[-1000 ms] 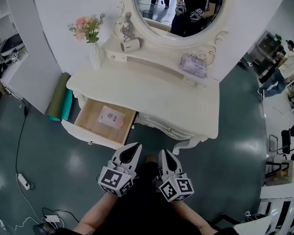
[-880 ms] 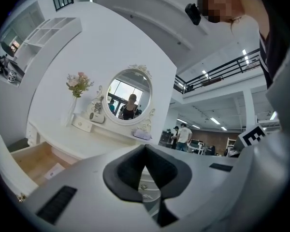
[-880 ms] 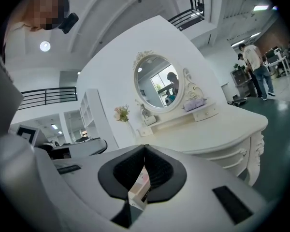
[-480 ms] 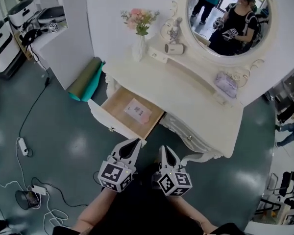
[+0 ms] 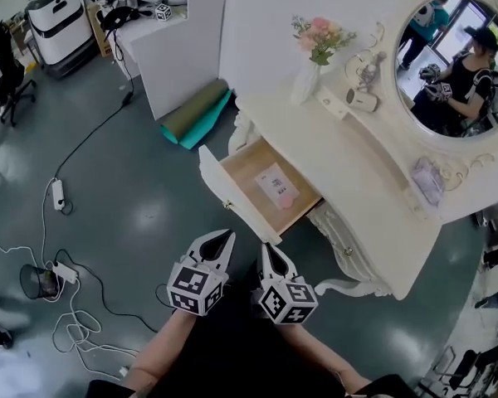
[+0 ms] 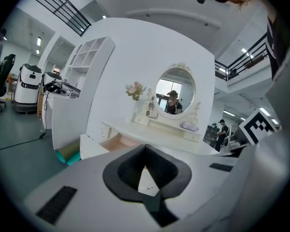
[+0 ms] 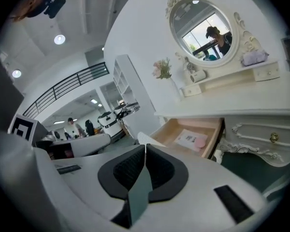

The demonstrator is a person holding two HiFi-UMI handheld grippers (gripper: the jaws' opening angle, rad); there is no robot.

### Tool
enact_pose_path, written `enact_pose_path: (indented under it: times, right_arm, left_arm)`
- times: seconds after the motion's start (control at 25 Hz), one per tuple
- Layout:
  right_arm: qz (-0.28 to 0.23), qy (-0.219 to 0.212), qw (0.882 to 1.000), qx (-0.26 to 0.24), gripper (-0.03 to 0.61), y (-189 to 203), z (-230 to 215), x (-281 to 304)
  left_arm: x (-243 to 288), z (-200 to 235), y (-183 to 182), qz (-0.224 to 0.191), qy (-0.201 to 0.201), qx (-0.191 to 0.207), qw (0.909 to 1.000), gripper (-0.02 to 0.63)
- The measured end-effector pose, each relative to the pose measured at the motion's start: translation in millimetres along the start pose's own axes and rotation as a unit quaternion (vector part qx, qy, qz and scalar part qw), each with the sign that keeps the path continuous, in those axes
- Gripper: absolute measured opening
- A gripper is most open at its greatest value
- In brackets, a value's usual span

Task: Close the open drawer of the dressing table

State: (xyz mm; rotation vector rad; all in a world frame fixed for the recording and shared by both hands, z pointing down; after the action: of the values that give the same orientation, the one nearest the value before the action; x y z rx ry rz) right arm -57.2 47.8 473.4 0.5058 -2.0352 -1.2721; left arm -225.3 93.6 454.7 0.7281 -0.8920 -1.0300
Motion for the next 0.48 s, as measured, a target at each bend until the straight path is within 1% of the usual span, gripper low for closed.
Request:
enact_pose_path:
  times: [0.08,0.2,0.48]
  right_arm:
    - [0.028,-0.020,0.999,-0.008,0.017,6,6,8]
    - [0.040,-0.033,0.999,-0.001,0.017,10,5,20]
    - [0.078,-0.005,0.997,0.012,0.017,28,-14,58]
  left_arm:
    - [0,9,6,0.012,-0.016,-0.003,0.9998,0.012]
    - [7,19,14,0.036,-0.031,-0.002,0.9989,0.012]
    - [41,43,29,0.098,-0.063,-0.001,0.9931,0.012]
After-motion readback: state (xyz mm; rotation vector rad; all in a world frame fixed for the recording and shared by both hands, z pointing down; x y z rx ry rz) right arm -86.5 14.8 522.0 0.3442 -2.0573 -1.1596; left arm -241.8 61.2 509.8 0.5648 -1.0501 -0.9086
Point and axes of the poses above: the fingertips, and each gripper's own axes: x forward along the fingers, z to its left, y out of its underside, the point moved 9 cm from there along -x, backward along the fingers, and after that the axes turned 10 degrees about -x, right-handed, at the moved point
